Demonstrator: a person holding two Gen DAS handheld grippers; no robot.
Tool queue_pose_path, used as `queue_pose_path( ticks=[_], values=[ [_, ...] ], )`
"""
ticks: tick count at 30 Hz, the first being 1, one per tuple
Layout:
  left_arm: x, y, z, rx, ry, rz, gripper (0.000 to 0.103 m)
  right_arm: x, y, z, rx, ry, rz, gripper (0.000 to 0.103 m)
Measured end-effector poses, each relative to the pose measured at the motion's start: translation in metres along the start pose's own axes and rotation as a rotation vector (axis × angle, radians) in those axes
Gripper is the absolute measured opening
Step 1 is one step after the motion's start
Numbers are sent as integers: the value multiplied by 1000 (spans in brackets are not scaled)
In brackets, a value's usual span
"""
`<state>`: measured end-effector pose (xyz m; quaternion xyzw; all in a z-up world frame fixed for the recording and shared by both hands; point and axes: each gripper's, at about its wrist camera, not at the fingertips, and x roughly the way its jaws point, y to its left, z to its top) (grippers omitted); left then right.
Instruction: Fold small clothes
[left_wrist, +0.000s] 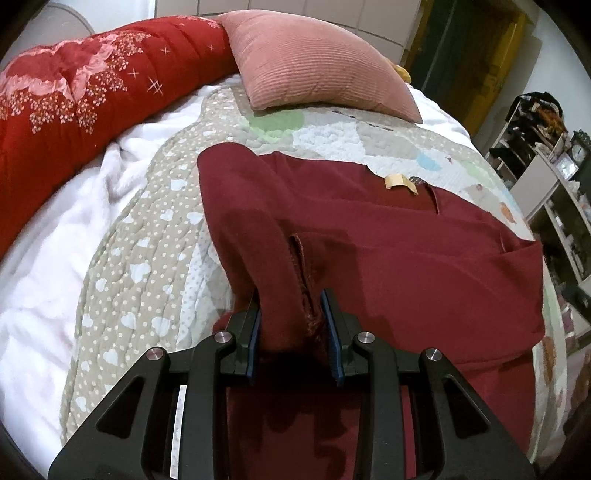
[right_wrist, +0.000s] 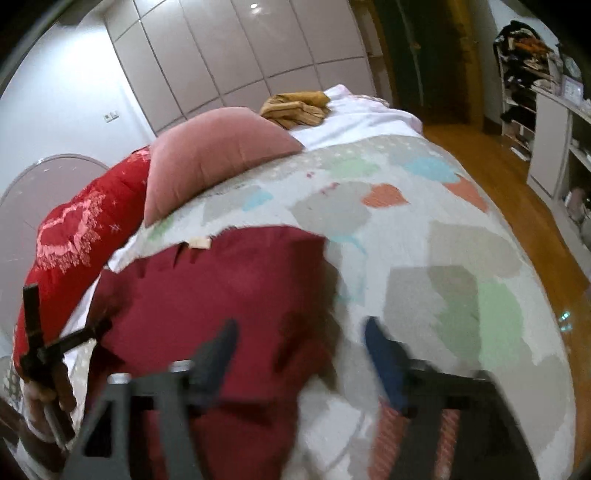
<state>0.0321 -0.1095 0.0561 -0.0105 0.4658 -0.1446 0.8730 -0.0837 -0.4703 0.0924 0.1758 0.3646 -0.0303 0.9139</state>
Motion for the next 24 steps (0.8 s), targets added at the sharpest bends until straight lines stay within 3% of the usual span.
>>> queue_pose_path(
  ticks=[4,6,9,13,17,19,21,22,24],
  values=[
    [1,-5,0,24,-11,21,27,53,6,21,-3,76,6,70],
    [-3,-3,1,17,-17,2,25,75,5,27,-6,129,21,16],
    [-16,-2,6,24,-57,-25,23,64,7,36,4,25,46,9],
    [-26,-1,20,17,-113,-28,23,45,16,56,15,-89,106,9],
    [-12,13,20,-27,-130,11,23,67,22,63,45,-110,109,9],
    [9,21,15,-36,-61,23,23,90,25,59,9,-66,38,15],
    [17,26,7,-44,-31,20,26,110,21,49,-17,52,-38,25],
    [14,26,4,-35,-42,21,28,104,19,45,-12,46,-22,26],
    [7,26,-1,-19,-61,26,32,83,19,41,-14,3,-24,40]
  ],
)
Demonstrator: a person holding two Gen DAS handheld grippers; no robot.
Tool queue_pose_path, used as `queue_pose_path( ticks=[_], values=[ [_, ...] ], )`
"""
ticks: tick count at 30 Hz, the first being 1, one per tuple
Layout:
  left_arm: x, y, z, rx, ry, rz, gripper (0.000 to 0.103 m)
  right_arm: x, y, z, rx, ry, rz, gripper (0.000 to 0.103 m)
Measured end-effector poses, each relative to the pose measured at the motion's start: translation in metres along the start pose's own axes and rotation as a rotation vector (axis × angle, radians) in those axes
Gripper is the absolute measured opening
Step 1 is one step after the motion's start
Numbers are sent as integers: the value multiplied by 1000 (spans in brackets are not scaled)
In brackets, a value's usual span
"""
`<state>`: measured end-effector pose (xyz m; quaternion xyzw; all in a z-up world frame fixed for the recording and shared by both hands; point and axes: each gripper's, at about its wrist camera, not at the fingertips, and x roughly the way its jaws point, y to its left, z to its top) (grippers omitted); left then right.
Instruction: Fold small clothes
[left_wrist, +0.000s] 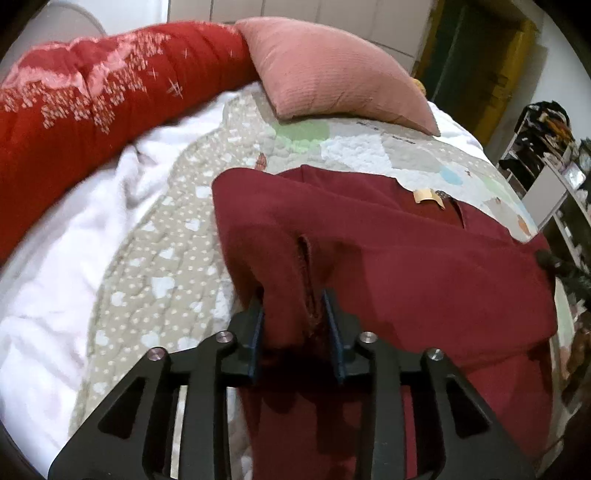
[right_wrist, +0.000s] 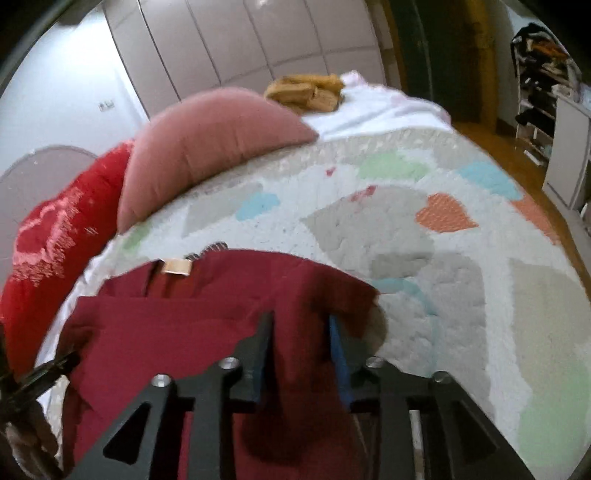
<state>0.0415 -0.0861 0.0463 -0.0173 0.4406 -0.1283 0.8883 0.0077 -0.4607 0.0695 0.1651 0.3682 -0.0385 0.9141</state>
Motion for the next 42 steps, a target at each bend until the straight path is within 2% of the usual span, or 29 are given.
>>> queue_pose_path(
  ticks=[3,5,7,10,14,16,19,21,24,25,26,28,30,33,35,38,40,42],
  values=[
    [-12,9,-7,-19,-7,-27,34,-30,9,-5,-28,-45,16,41],
    [-18,12,-12,-30,-11,-27,38,-43,29,-7,-71,-48,101,41],
    [-24,20,-17,-56,-22,16,38,-45,56,-11,-125,-37,180,41],
    [-25,33,-21,-100,-25,35,38,-30,118,-20,-201,21,327,41],
    [-21,46,-24,-130,-11,21,38,2,189,-37,-258,86,416,41],
    [-22,52,-26,-130,-27,26,38,20,219,-43,-246,134,461,41],
    [-18,59,-27,-130,-25,28,38,45,240,-41,-179,174,506,41],
    [-16,65,-28,-146,-11,10,38,63,252,-39,-144,222,516,41],
    [-17,68,-27,-160,-2,-15,38,89,262,-43,-110,277,472,39],
    [-20,68,-26,-153,-8,-6,38,96,262,-44,-103,270,452,34],
    [-22,69,-26,-148,-15,2,38,98,260,-44,-103,250,422,18],
    [-30,71,-26,-136,-40,37,38,96,250,-42,-64,238,437,10],
    [-35,76,-24,-149,-57,44,38,86,239,-35,-23,199,437,9],
    [-42,84,-23,-190,-73,16,38,69,235,-22,-9,133,454,9],
    [-45,85,-22,-195,-83,15,38,56,239,-10,-3,84,488,9],
    [-45,82,-22,-186,-90,11,38,51,262,-2,-58,40,491,9],
    [-43,78,-22,-173,-83,10,38,63,273,-5,-77,70,506,9],
    [-40,74,-22,-156,-76,10,38,91,286,-17,-103,192,499,11]
  ],
)
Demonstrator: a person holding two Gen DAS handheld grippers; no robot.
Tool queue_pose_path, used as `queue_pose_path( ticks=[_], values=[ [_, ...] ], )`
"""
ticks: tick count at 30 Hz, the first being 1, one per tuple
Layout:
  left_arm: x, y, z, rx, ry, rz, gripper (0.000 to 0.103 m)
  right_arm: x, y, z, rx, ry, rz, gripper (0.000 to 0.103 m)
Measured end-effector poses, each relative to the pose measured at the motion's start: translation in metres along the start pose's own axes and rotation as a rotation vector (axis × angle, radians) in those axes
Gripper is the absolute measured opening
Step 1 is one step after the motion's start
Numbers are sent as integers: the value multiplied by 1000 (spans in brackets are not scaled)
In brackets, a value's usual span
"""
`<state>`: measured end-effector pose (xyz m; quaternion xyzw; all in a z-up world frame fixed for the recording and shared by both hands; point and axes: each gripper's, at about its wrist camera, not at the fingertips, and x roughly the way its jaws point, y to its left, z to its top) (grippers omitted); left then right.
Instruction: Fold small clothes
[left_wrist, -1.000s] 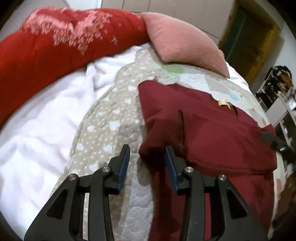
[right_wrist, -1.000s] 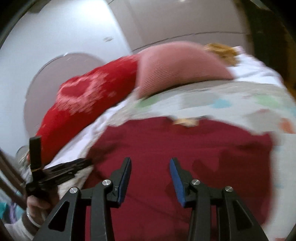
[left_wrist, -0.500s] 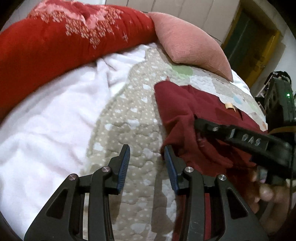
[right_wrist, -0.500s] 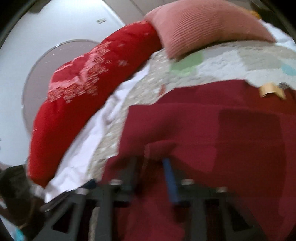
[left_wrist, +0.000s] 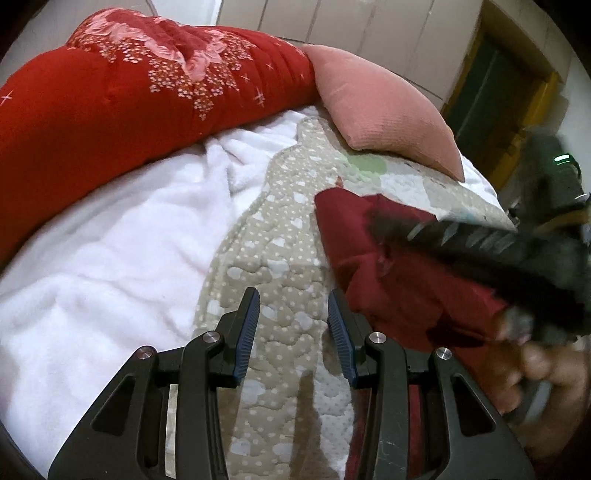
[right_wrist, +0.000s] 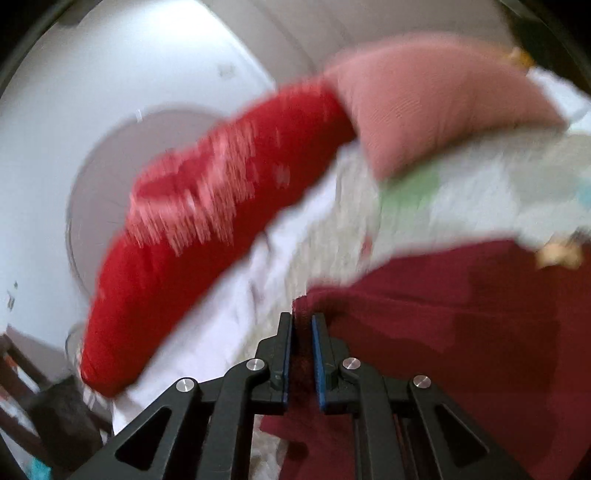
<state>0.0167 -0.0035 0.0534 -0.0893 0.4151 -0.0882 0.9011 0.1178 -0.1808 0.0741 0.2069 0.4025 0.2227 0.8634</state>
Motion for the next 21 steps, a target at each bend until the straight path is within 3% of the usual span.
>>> queue_pose_path(
  ticks=[2,4,6,11,15,18,20,21],
  values=[
    [1,-3,-1,14,-2,-4,38,10,-10,-12,34,69,-5,18],
    [0,-6,-2,30,-8,-8,38,-9,-18,-21,42,36,-4,34],
    [-2,-9,-3,37,-12,-19,38,-47,-26,-30,16,-15,-52,37],
    [-2,-19,-6,52,-13,-37,38,-155,-71,-53,-38,-170,-354,37],
    [-1,-29,-10,74,-2,-35,38,-207,-136,-77,40,-113,-603,37],
    [0,-43,-8,83,13,-65,38,-249,-158,-104,108,-187,-551,40],
    [0,-56,-5,98,14,-78,38,-262,-162,-121,96,-197,-575,51],
    [0,-65,-3,111,8,-82,38,-261,-162,-126,79,-184,-582,52]
  ],
)
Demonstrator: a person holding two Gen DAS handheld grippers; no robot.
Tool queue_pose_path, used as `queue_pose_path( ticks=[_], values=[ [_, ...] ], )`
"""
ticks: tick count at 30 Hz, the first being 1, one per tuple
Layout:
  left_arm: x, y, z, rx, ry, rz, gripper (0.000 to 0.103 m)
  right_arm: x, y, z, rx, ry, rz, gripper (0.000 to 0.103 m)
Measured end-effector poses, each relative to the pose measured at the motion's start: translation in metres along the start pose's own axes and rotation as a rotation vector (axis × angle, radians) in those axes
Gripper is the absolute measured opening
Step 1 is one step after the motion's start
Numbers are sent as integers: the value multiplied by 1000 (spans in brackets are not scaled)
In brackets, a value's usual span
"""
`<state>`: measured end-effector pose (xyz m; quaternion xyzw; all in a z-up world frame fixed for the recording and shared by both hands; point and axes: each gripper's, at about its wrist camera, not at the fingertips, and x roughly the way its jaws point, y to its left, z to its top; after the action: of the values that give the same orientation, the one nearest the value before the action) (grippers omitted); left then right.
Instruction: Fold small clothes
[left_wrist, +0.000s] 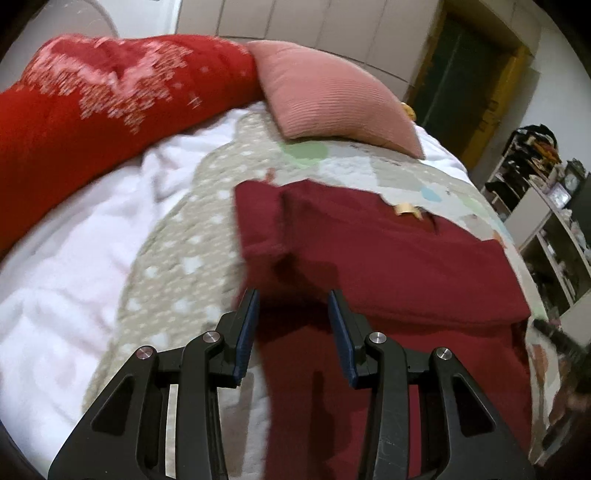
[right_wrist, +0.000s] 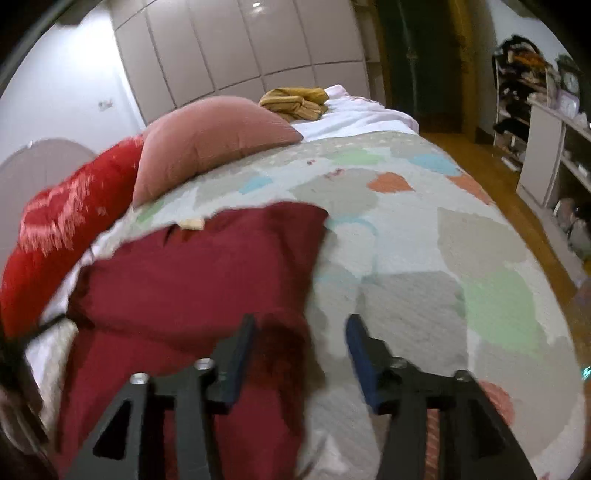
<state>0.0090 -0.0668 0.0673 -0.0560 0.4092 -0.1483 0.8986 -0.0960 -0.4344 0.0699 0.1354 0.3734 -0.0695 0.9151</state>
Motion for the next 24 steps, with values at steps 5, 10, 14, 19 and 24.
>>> queue_pose_path(
  ticks=[5,10,14,19,24],
  values=[
    [26,-29,18,36,38,-9,41,27,17,-13,-138,47,-43,52],
    [62,-31,21,12,129,45,41,38,4,3,-69,-67,-162,51],
    [62,-41,13,66,133,45,41,25,-15,-2,35,-86,-176,51],
    [61,-43,4,109,109,66,41,27,-25,-19,94,-6,-155,51],
    [56,-35,9,75,122,32,41,-10,-36,-21,175,-25,-74,51]
  ],
)
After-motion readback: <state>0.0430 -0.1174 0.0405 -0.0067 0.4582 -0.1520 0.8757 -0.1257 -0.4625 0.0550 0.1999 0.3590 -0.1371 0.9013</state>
